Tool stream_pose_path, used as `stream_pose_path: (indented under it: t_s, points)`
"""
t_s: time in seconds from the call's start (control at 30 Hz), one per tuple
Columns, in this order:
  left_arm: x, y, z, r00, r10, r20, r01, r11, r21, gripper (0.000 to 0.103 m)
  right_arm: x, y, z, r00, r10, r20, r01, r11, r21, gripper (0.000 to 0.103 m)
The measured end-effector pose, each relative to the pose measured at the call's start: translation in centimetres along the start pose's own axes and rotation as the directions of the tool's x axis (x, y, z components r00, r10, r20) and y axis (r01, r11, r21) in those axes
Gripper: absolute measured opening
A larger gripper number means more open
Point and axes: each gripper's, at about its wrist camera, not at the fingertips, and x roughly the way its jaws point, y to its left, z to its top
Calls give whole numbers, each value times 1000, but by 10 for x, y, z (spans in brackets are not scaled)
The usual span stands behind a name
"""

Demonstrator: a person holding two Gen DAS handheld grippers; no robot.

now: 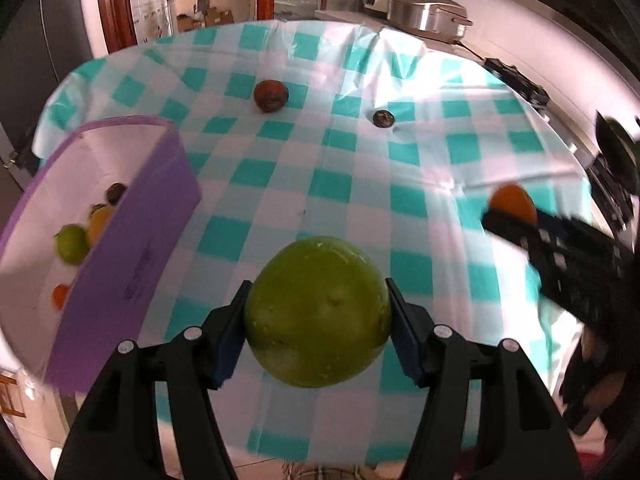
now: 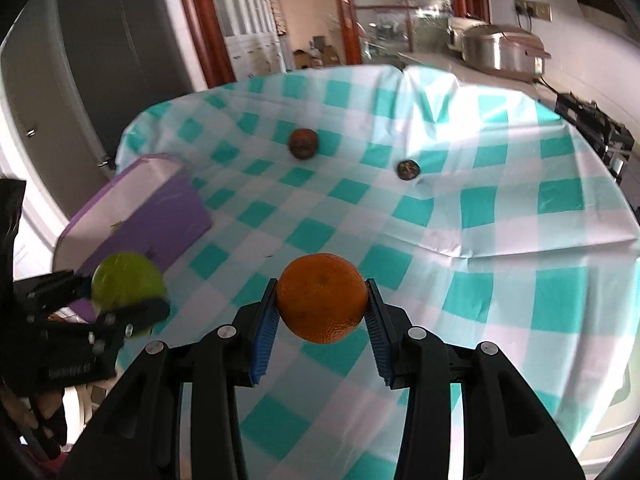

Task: Organize fruits
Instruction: 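Carry the orange and green lime over the box with both tools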

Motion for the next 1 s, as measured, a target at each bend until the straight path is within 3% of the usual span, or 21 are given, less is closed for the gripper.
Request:
stream_pose_path:
  t_s: [0.2, 0.4, 0.6, 0.77, 1.0]
  points:
    - [-54, 12, -24, 998, 13, 57, -12, 1000, -10, 64, -26, 38, -5, 999, 33, 31, -32, 999, -44, 41]
    - [-62, 51, -26, 997, 9, 74, -4, 998, -64, 64, -17, 77, 2, 1000, 20, 4, -20, 994, -108, 41]
    - [-61, 122, -19, 998, 20, 64, -16, 998, -55, 64, 27, 134, 23, 999, 3, -34, -7, 992, -124, 41]
    - [-71, 206, -7, 995, 48, 83, -45, 998, -42, 64, 70, 201, 48, 998, 13, -62, -20, 992, -127, 42]
    - [-49, 292, -6, 1000, 20, 9, -20, 1000, -8, 64, 112, 281, 67, 996, -5, -84, -7, 990, -143, 42]
